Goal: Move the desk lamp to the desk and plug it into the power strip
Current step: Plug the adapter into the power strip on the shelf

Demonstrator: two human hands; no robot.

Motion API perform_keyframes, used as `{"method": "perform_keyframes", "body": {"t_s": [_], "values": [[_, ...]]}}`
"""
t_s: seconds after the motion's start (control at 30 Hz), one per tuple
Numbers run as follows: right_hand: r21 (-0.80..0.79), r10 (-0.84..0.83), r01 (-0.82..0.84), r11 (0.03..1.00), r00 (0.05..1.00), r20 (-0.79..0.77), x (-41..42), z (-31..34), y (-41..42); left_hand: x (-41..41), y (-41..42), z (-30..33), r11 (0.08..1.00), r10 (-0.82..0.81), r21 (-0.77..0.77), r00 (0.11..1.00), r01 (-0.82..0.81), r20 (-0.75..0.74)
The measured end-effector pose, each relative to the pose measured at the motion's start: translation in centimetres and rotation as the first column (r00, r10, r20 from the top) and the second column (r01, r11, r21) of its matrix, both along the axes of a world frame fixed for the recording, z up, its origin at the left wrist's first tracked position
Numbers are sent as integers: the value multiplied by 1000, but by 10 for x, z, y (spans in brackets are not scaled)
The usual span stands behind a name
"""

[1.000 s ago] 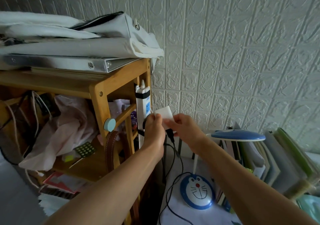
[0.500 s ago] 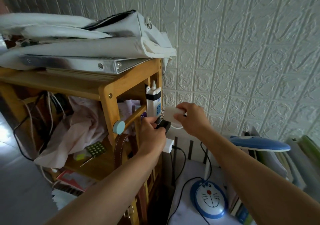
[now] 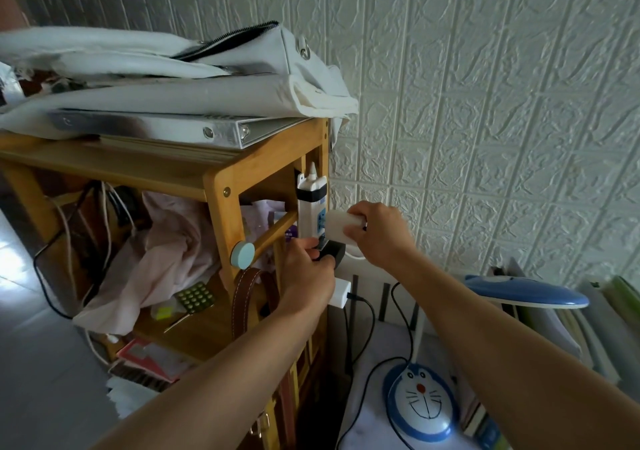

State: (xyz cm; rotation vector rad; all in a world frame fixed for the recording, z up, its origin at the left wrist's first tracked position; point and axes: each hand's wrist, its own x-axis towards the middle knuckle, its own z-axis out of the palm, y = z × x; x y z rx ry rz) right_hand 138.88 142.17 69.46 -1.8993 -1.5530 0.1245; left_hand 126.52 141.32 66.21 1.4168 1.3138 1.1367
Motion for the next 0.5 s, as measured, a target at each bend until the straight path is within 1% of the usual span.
{"method": "perform_keyframes", "body": {"t_s": [0.33, 0.5], "values": [[-21, 5, -6, 1000, 1000, -8, 2, 2, 3, 3, 4, 2, 1000, -6, 23, 1000, 6, 0], [-16, 10, -10, 1000, 1000, 2, -3, 0, 5, 3, 8, 0, 998, 4, 64, 999, -1, -44]]}}
